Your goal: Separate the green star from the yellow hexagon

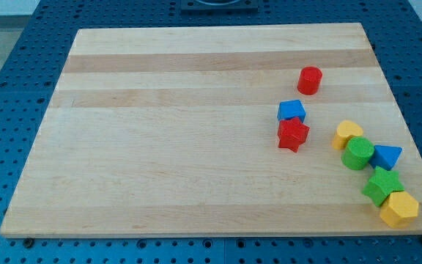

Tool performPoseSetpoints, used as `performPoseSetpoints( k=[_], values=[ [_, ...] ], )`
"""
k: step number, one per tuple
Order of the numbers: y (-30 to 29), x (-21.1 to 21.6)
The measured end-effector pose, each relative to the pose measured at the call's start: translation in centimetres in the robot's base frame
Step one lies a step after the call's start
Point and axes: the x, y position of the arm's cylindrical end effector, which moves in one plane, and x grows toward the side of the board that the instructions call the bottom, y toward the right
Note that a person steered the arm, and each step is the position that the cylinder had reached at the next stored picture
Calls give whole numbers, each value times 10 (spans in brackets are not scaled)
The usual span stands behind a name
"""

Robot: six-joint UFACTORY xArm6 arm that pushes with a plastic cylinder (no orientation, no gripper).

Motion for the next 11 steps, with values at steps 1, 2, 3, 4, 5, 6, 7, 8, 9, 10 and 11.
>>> performPoseSetpoints(
  k=[1, 2, 3, 4, 5, 6, 7, 8, 9, 10, 11],
  values=[
    [-19, 7],
    [-35, 8],
    [-47, 9],
    [-76, 10],
    [-102, 10],
    [-107, 10],
    [-108, -4],
    [-113, -30],
    [-115, -51],
    [-111, -41],
    [-77, -5]
  ],
)
